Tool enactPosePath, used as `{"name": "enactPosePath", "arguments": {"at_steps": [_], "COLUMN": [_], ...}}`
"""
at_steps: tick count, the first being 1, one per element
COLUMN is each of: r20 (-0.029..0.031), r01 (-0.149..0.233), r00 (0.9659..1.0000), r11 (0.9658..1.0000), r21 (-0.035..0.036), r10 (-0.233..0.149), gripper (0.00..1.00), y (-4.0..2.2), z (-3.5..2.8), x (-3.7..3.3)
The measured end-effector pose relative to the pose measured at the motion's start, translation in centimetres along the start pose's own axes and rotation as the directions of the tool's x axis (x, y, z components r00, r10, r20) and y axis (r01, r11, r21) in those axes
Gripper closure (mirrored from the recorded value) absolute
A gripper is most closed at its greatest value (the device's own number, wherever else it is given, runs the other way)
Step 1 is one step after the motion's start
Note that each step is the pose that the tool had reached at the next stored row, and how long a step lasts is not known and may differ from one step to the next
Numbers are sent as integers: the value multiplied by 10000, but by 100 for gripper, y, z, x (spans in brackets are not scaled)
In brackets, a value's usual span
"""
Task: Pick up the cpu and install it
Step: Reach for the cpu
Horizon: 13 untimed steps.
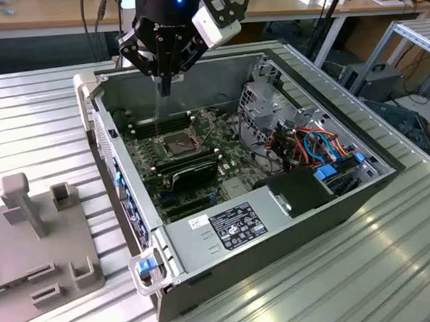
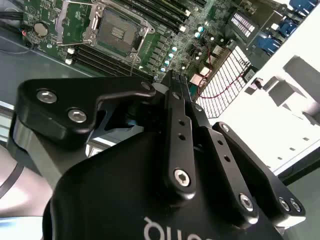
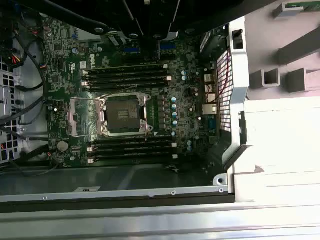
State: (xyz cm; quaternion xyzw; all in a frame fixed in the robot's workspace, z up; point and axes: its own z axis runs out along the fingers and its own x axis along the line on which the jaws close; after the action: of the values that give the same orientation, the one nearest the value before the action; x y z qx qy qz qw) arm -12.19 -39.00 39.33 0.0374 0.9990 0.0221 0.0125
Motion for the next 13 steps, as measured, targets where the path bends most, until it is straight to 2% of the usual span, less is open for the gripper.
{"name": "enactPosePath", "arguments": {"at_steps": [9,13], "r20": [0,1], "r01": [0,0], "r00": [10000,10000], "r11": [10000,10000], "r21": [0,0], "r10": [0,0], "gripper": [89,89], "y": [2,0], "z": [0,1], "x": [14,44]}}
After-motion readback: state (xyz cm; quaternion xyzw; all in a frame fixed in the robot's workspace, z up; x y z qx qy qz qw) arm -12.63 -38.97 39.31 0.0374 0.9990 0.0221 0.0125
